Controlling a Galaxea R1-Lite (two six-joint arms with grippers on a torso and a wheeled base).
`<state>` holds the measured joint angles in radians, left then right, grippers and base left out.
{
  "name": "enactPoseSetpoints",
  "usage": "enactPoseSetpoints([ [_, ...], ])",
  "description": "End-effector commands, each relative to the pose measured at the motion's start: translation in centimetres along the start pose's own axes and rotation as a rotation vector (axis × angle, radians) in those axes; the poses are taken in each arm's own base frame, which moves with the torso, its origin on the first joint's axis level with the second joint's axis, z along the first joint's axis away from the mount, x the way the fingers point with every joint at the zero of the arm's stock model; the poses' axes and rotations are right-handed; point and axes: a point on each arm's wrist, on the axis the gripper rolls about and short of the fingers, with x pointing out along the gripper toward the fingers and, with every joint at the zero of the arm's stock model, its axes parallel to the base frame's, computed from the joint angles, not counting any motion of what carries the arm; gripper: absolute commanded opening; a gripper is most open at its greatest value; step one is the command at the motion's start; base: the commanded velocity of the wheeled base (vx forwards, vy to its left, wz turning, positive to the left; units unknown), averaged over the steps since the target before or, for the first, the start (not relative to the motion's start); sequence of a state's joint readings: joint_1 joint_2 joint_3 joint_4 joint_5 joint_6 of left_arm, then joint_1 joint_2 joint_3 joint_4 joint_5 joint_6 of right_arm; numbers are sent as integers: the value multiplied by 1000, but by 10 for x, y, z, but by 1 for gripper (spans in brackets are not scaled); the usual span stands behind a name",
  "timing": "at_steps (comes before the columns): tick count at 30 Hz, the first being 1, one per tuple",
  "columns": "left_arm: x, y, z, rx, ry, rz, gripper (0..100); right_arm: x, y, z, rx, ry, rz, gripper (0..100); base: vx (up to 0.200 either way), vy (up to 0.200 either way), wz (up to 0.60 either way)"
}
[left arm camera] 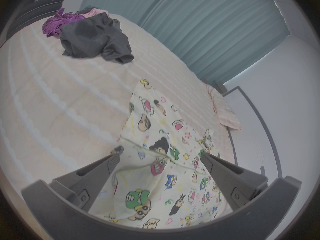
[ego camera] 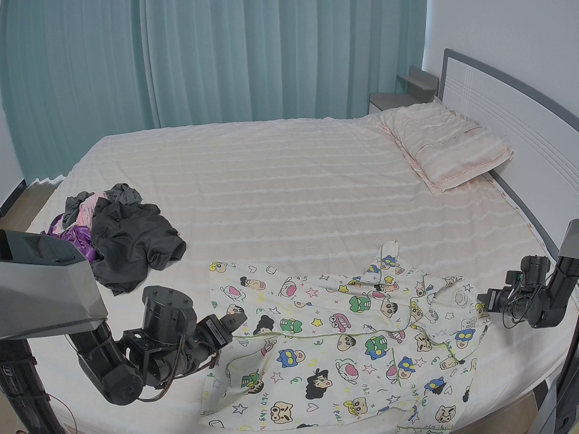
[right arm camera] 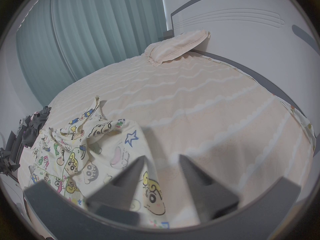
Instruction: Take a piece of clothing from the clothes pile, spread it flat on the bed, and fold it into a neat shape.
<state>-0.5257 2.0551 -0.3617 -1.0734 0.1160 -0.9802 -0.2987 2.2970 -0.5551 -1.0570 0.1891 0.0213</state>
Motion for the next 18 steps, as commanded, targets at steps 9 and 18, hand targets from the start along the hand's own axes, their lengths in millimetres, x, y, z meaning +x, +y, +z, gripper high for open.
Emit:
enactPoseSetpoints([
  [9,13,20,-40,68,136,105,100,-24,7,2,156,-27,44,100,0,0,0],
  [18,31,19,-55,103,145,126,100,-47,14,-9,211,-65,99,100,0,0,0],
])
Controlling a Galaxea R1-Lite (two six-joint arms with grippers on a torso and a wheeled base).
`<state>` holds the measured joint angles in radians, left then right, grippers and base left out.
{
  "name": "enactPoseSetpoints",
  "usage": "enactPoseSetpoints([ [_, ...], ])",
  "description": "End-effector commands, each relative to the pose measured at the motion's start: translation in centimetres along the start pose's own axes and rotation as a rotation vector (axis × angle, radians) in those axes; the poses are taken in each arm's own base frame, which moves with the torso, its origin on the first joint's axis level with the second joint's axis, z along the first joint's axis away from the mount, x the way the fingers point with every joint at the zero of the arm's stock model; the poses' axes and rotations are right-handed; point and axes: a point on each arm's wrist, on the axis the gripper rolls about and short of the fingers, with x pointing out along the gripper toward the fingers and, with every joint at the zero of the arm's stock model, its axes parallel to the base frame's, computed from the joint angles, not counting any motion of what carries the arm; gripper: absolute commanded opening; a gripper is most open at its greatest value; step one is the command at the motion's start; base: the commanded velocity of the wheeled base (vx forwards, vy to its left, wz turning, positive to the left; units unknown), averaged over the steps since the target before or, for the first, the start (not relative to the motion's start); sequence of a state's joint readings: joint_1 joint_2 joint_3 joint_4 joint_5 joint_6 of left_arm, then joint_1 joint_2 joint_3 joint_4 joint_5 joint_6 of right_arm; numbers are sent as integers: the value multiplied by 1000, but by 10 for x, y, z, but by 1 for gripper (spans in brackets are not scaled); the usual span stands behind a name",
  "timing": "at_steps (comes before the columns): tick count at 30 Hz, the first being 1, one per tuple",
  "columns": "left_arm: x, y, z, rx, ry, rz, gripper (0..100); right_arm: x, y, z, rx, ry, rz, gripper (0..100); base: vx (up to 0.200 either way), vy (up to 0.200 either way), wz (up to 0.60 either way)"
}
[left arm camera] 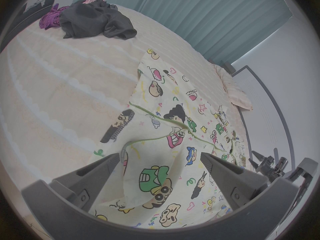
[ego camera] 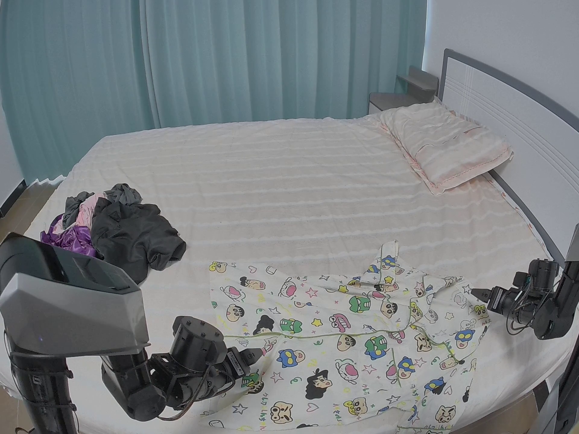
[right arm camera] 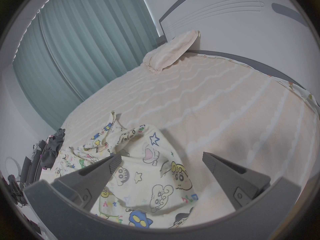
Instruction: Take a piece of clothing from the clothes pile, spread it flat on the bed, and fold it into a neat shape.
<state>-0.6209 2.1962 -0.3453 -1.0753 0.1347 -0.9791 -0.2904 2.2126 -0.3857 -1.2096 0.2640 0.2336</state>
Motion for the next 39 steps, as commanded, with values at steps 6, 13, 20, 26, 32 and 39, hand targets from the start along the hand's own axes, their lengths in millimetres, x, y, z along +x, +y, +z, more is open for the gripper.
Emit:
enactPoseSetpoints([
  [6,26,2,-20,55,-17,81,100,-18,4,-7,25,-11,11,100,0,0,0],
  [13,28,0,-22,76,-16,81,100,-19,6,-6,20,-19,31,100,0,0,0],
  [20,36,0,-25,91,-30,95,100,-22,11,-7,21,-18,46,100,0,0,0],
  [26,36,0,-25,92,-29,98,0,-25,16,-4,36,-30,65,100,0,0,0],
  [32,35,1,-24,92,-53,117,0,-26,15,-5,39,-24,60,100,0,0,0],
  [39,32,-2,-20,89,-103,129,0,-26,15,-6,37,-22,61,100,0,0,0],
])
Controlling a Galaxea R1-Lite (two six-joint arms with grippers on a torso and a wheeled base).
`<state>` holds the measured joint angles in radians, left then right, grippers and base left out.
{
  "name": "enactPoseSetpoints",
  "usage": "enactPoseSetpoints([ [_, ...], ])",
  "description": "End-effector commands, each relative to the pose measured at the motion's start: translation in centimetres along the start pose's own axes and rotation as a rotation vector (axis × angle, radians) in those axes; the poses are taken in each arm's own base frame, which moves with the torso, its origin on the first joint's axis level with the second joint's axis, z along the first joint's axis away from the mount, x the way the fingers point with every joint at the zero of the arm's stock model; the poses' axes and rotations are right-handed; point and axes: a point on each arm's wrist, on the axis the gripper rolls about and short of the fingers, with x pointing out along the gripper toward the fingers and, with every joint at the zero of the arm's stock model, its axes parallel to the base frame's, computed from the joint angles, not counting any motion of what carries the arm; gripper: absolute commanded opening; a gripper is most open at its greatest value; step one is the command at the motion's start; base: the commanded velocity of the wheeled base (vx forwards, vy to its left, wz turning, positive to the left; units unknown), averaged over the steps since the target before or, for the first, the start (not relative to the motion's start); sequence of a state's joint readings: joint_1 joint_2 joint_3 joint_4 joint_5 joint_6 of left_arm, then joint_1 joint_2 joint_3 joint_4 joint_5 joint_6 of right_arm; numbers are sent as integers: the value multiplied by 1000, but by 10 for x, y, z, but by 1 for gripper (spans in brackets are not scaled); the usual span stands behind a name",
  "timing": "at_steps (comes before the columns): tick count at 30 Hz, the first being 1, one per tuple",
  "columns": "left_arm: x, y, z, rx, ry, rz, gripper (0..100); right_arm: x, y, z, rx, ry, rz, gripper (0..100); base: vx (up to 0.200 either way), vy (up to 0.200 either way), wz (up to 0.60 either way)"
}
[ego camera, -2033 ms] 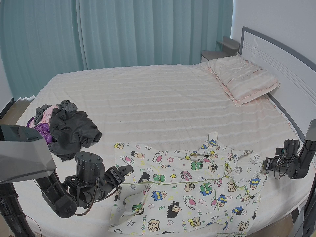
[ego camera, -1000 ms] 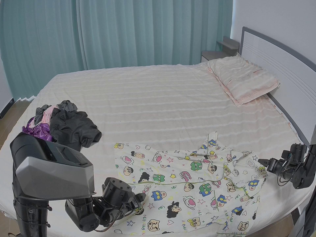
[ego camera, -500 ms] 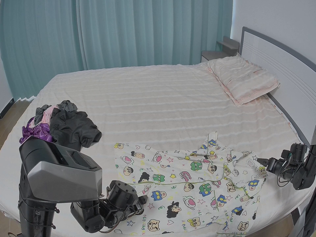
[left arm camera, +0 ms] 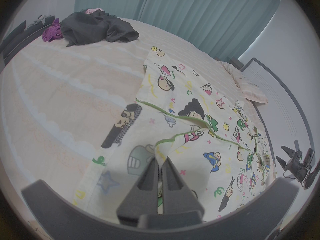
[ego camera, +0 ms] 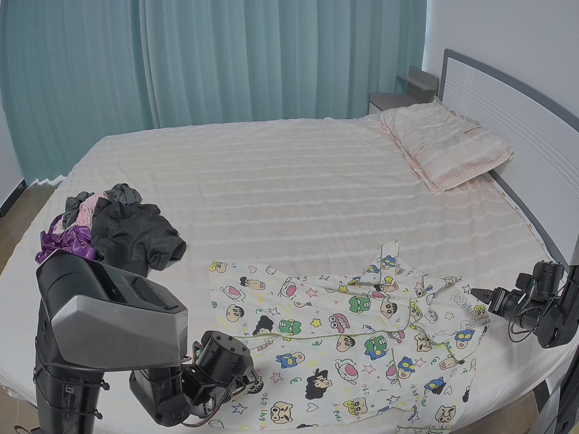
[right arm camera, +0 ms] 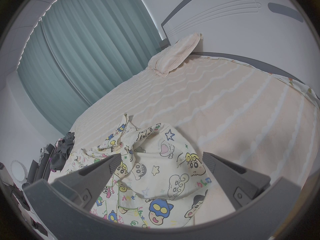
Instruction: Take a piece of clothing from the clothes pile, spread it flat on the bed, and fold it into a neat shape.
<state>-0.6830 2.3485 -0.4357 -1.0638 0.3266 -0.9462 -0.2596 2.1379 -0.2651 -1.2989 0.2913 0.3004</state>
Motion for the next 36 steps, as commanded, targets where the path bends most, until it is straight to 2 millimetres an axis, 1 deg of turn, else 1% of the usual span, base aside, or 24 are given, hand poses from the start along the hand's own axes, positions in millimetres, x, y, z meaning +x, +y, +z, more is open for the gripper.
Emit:
enactPoseSetpoints([
  [1,-7,-5,10,-1,-44,-20,0,-1,0,0,-2,-1,1,100,0,0,0],
  [7,-14,-7,27,45,-93,-42,0,-4,2,0,-4,-4,2,100,0,0,0],
  [12,-9,-1,36,89,-110,-18,0,-5,2,1,-7,-5,2,100,0,0,0],
  [19,0,-1,51,72,-147,-16,0,-6,2,0,-11,-2,2,100,0,0,0],
  [29,9,1,57,78,-159,-4,0,-5,2,-1,-10,1,2,100,0,0,0],
  [34,11,2,55,89,-152,1,0,-5,2,0,-10,-1,2,100,0,0,0],
  [35,12,2,55,91,-148,0,100,-5,2,0,-10,-1,2,100,0,0,0],
  [36,12,2,55,91,-146,3,100,-5,2,0,-11,-2,2,100,0,0,0],
])
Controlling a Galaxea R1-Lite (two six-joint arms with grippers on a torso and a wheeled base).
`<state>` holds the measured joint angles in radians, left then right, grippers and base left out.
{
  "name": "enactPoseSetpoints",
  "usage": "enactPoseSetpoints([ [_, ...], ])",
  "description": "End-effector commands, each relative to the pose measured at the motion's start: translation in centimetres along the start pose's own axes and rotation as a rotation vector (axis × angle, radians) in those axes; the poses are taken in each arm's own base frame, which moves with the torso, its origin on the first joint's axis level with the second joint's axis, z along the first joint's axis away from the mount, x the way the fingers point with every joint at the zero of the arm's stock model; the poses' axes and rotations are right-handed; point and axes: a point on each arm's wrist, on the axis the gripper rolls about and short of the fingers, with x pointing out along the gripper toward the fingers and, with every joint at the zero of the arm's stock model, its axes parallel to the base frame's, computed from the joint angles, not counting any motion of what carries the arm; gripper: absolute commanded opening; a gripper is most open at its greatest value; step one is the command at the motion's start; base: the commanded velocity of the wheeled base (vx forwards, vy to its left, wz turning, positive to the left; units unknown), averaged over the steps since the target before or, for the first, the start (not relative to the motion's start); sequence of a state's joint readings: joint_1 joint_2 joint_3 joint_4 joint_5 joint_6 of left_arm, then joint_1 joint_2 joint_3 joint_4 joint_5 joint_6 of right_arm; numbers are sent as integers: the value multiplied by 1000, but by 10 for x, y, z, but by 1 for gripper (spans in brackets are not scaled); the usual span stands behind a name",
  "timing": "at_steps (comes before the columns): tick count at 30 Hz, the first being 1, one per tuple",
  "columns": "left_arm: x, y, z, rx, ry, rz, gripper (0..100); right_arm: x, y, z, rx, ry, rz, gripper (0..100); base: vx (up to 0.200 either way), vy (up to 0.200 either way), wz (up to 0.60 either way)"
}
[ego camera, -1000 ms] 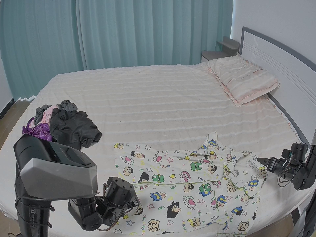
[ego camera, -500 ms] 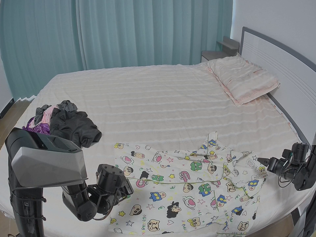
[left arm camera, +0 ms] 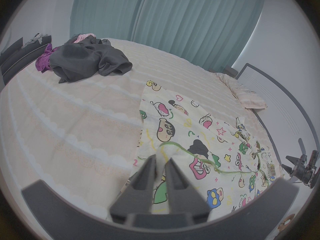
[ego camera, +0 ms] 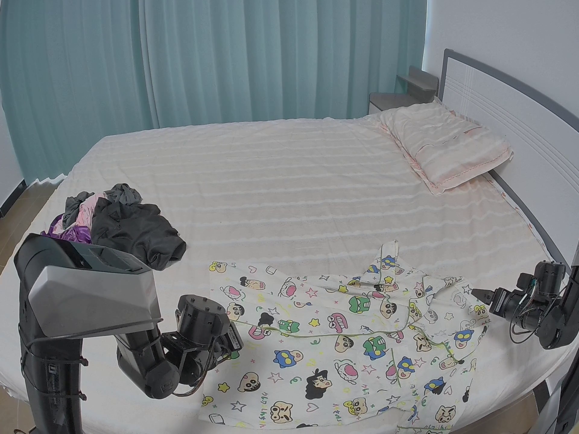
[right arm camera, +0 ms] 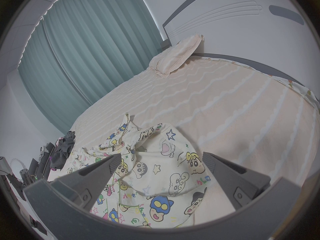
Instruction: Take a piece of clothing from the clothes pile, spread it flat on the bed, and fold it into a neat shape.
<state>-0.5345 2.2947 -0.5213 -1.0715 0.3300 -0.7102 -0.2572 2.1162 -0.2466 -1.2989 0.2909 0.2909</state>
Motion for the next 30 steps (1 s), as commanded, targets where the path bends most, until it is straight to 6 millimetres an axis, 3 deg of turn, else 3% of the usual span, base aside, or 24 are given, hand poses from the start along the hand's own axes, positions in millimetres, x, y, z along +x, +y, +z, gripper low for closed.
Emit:
enactPoseSetpoints([
  [1,2,2,-1,1,5,8,100,0,0,0,1,1,0,100,0,0,0],
  [9,5,14,13,-43,2,11,100,0,0,1,0,-3,1,100,0,0,0],
  [16,-19,28,38,-119,6,-60,100,-9,11,17,-21,-74,40,100,0,0,0],
  [23,-65,29,55,-289,43,-218,100,0,61,44,-13,-109,188,100,0,0,0],
  [30,-79,31,53,-329,81,-265,100,2,86,82,133,-11,230,100,0,0,0],
])
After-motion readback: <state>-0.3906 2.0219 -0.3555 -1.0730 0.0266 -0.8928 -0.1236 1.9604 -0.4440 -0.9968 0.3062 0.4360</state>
